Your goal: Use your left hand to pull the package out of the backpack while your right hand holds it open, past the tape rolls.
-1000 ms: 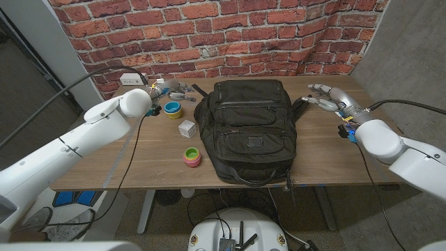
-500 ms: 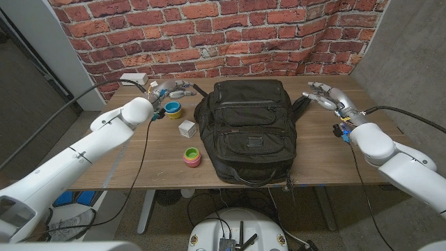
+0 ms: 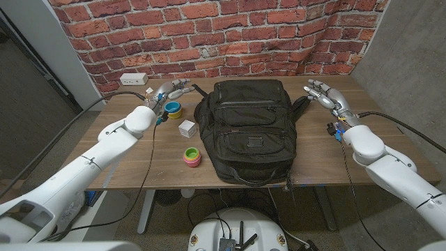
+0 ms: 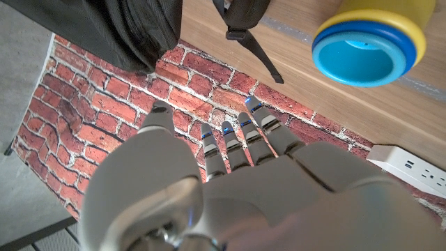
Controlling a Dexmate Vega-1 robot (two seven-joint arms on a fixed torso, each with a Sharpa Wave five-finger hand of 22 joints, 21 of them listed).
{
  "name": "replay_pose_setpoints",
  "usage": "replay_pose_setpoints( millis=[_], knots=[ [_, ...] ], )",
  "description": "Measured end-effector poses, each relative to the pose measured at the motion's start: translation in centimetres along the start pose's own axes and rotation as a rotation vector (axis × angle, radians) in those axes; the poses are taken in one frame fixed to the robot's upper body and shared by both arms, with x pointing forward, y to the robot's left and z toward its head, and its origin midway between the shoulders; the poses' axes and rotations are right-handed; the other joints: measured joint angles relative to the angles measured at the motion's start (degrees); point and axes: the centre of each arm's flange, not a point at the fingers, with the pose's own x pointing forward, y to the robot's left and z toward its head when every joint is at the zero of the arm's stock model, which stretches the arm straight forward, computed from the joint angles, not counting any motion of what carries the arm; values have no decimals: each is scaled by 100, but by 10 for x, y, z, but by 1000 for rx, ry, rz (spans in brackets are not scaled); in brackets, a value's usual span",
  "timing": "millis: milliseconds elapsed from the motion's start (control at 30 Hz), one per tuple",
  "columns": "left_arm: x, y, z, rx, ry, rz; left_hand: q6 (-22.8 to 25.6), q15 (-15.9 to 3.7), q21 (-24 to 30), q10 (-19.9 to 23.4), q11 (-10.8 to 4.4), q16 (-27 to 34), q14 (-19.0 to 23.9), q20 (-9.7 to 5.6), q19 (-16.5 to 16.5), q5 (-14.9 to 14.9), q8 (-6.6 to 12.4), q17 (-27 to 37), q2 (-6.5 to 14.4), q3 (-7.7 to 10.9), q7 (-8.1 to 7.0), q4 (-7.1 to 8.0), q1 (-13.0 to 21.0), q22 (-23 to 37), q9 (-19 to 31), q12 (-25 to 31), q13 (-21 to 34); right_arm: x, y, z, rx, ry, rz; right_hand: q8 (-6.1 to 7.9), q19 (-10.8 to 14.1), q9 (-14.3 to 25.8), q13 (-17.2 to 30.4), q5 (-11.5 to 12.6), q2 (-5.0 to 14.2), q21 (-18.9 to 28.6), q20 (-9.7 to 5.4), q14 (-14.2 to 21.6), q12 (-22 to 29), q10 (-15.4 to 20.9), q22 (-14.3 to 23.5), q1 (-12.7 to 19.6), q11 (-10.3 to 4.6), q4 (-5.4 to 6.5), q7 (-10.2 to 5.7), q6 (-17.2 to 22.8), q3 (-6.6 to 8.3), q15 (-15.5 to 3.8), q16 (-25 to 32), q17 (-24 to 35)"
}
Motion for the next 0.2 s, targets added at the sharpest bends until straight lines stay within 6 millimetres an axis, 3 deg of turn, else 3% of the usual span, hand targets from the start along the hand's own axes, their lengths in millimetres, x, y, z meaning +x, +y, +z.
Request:
replay_pose_setpoints(
  millis=[200],
  knots=[
    [-1, -10, -7, -75, -14, 44, 0, -8, 0, -19, 18, 0, -12, 30, -31, 0, 0, 0, 11, 0, 0, 0, -73, -6, -13, 0, 0, 4, 1, -9, 67, -6, -9, 0, -15, 0, 0, -21, 2, -43, 15, -7, 0, -30, 0, -60, 30, 16, 28, -28, -16, 7, 0, 0]
  ],
)
